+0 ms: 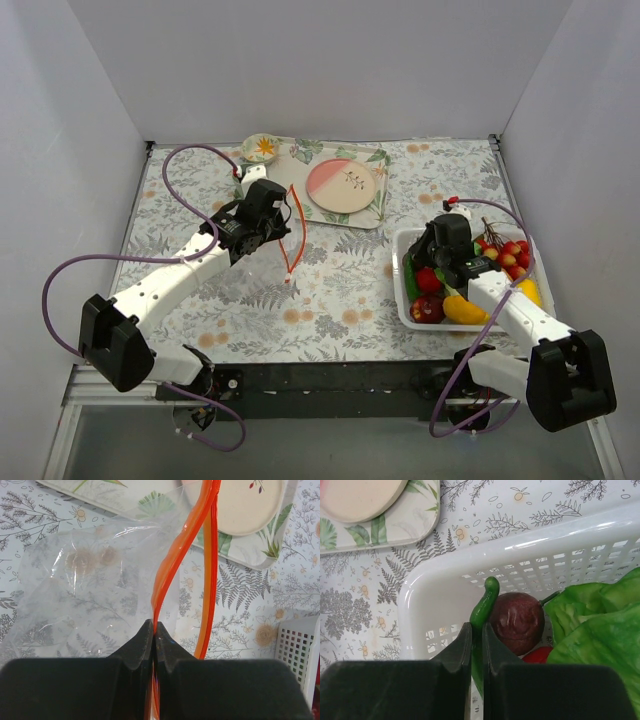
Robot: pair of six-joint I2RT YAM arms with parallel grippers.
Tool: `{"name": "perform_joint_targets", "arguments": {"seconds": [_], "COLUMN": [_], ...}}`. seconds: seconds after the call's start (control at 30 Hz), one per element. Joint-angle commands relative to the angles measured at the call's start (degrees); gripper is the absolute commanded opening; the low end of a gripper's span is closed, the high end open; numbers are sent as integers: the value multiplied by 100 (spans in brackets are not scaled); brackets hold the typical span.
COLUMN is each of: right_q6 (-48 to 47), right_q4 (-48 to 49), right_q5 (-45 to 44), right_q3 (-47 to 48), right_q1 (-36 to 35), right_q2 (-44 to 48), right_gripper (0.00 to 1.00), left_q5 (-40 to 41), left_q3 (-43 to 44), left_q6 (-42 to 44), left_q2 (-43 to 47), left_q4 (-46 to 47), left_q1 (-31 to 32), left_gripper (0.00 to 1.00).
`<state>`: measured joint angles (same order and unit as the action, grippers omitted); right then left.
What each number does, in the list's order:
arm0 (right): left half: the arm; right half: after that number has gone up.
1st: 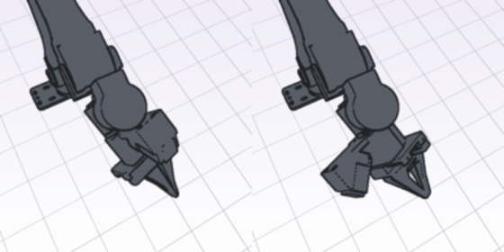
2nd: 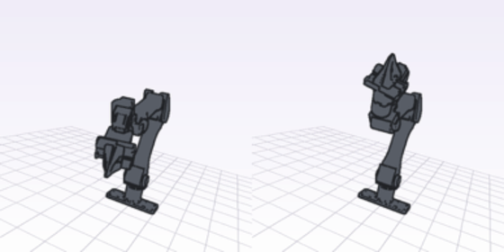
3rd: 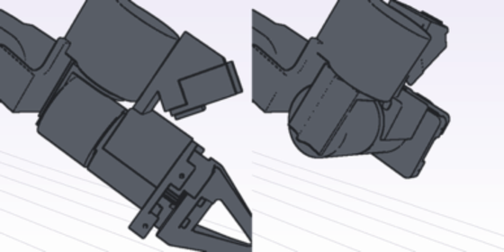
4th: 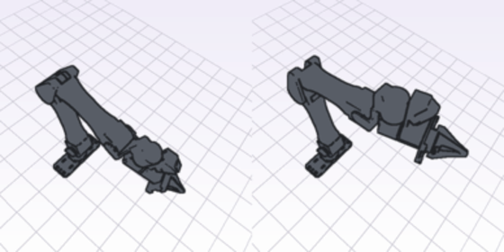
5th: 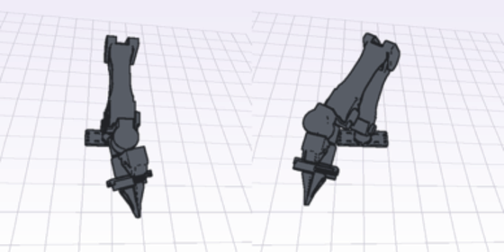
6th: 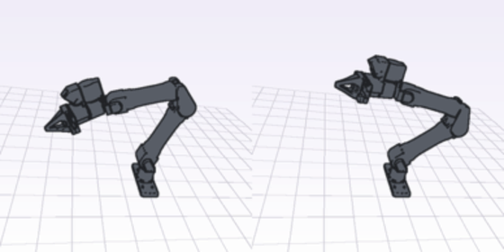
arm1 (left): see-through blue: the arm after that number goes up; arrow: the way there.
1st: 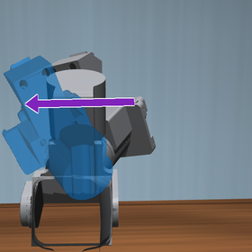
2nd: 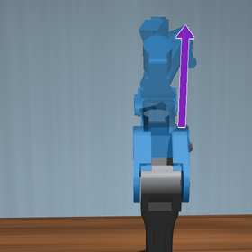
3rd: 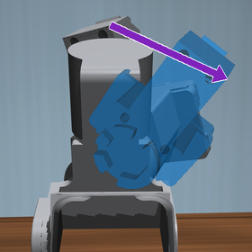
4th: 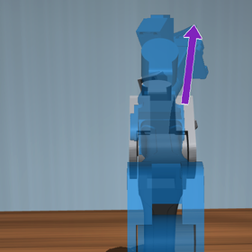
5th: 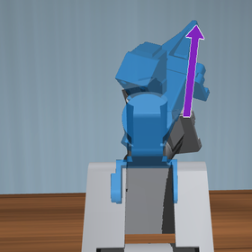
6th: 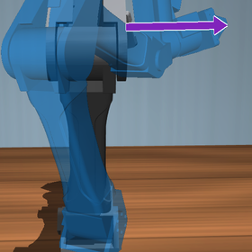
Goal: Place the food in the zip-top bag and seal the zipper
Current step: Pick up the fake vegetable from the bin.
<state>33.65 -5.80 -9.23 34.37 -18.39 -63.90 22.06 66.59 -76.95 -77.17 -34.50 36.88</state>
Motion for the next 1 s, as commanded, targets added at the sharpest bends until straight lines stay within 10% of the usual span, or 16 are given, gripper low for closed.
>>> {"name": "perform_joint_targets", "arguments": {"seconds": [0.0,0.6,0.97], "right_q6": [-104,291,1223], "right_q4": [62,-677,1624], "right_q5": [-61,1080,1162], "right_q3": [245,1335,2152], "right_q1": [37,29,-1086], "right_q2": [228,1573,618], "right_gripper": [2,1,1], "left_q5": [-36,-413,-782], "left_q3": [197,451,654], "left_q6": [-40,-215,-374], "left_q2": [53,9,-35], "left_q4": [-65,-259,-347], "left_q1": [29,65,65], "left_gripper": [0,0,0]}}
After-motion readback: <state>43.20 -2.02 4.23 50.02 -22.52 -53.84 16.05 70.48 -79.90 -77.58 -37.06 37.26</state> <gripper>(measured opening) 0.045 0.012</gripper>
